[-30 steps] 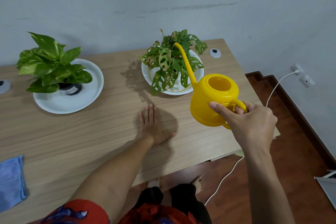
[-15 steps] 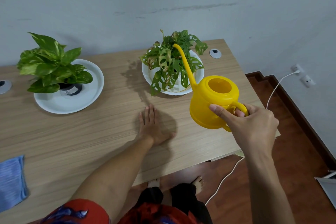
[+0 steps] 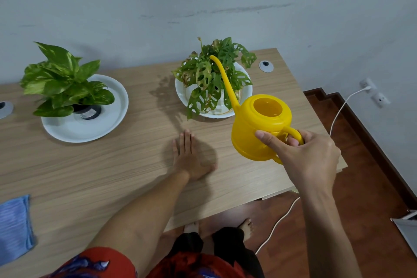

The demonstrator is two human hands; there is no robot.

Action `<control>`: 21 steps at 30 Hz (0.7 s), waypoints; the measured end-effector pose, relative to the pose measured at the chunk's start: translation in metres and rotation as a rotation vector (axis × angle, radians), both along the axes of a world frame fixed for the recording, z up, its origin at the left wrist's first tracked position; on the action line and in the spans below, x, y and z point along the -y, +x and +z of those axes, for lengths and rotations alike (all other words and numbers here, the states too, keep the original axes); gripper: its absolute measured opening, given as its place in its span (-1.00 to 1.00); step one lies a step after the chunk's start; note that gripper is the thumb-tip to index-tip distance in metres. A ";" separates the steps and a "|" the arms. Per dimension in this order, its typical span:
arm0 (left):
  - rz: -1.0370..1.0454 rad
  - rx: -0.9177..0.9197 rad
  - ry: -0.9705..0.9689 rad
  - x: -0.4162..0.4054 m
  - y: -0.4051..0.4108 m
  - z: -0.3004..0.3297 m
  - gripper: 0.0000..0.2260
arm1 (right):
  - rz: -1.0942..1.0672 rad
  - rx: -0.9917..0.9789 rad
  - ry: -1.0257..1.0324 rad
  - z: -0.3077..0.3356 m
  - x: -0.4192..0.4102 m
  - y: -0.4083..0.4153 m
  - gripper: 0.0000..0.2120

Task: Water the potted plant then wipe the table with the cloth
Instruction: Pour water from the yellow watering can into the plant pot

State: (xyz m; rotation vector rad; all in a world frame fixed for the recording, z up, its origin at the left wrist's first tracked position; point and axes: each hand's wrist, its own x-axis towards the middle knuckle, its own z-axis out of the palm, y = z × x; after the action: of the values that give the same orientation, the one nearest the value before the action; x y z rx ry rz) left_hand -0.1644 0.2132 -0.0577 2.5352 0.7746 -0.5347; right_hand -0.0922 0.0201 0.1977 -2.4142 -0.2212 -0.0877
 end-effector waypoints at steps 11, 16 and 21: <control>0.021 -0.030 -0.039 -0.001 0.001 0.004 0.30 | -0.056 0.006 0.014 -0.001 0.007 0.009 -0.34; 0.030 -0.025 -0.024 0.000 0.000 0.004 0.30 | -0.086 0.008 -0.001 -0.003 0.010 0.015 -0.31; 0.023 -0.039 -0.014 -0.001 0.000 0.005 0.30 | -0.100 0.002 0.013 -0.003 0.012 0.017 -0.42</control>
State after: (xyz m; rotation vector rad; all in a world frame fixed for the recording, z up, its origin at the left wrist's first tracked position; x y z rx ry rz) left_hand -0.1645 0.2144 -0.0530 2.5067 0.8096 -0.5812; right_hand -0.0750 0.0076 0.1948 -2.4114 -0.1002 -0.1364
